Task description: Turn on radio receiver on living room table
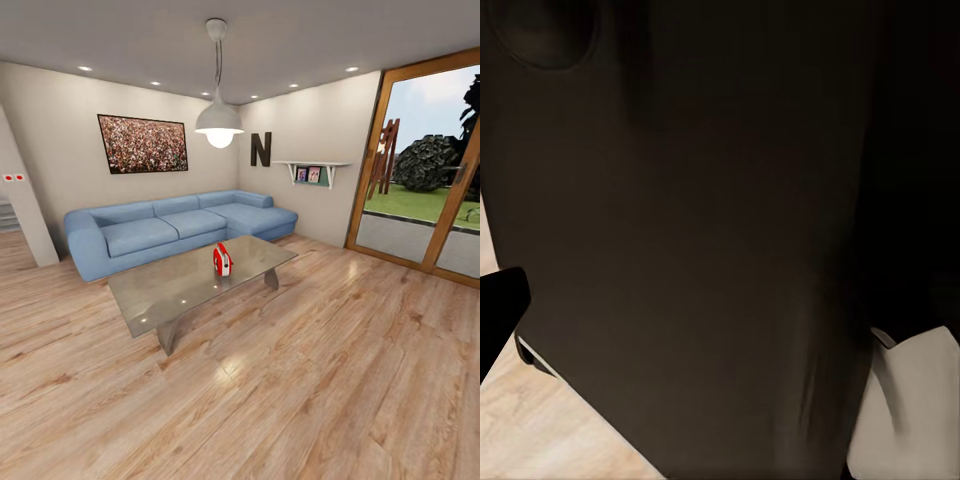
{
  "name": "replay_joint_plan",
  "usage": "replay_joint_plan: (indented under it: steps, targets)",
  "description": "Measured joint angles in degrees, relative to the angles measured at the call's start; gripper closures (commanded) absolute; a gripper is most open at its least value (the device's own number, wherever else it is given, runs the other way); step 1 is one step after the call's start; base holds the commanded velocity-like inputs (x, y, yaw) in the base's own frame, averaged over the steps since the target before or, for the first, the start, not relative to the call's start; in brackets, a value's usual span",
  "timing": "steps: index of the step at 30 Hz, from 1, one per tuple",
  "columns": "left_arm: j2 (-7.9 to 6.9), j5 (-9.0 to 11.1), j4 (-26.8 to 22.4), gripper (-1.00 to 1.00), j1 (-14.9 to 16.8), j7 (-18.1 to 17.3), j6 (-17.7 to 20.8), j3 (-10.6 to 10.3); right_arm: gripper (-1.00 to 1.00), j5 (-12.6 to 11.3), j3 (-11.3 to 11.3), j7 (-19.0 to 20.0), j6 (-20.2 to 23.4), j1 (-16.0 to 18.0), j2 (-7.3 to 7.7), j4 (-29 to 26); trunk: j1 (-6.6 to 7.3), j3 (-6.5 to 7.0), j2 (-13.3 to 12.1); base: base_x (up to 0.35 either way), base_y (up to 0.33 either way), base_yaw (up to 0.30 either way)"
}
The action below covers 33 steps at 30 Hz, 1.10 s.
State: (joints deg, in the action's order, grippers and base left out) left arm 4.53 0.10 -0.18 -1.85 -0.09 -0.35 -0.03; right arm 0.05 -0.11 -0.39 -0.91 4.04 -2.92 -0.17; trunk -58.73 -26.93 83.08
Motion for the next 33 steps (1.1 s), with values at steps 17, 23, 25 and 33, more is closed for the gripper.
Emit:
replay_joint_plan:
  steps: [17,23,25,33]
  targets:
    - [1.46,-0.31,-11.63,-1.00,0.02,0.44,-3.07,-0.42,-1.00,13.10,0.05,0.48,-1.31,1.46,2.38,-24.76,0.00,0.01,0.00,0.000,0.000,0.000]
    - [0.24,0.21,-24.25,-1.00,0.27,7.12,1.77,-0.06,-1.00,14.49,0.02,0.74,10.89,10.20,2.24,-29.43,0.00,0.01,0.00,0.000,0.000,0.000]
    - [-0.01,2.04,-28.79,-1.00,0.99,8.59,6.03,0.72,-1.00,14.54,-0.03,0.76,12.45,13.33,2.01,-29.71,0.00,0.01,0.00,0.000,0.000,0.000]
    - [-2.88,5.93,-33.27,-1.00,5.73,9.43,13.27,3.17,-1.00,14.54,0.07,0.75,13.42,17.76,1.21,-29.80,0.00,0.00,0.00,0.000,0.000,0.000]
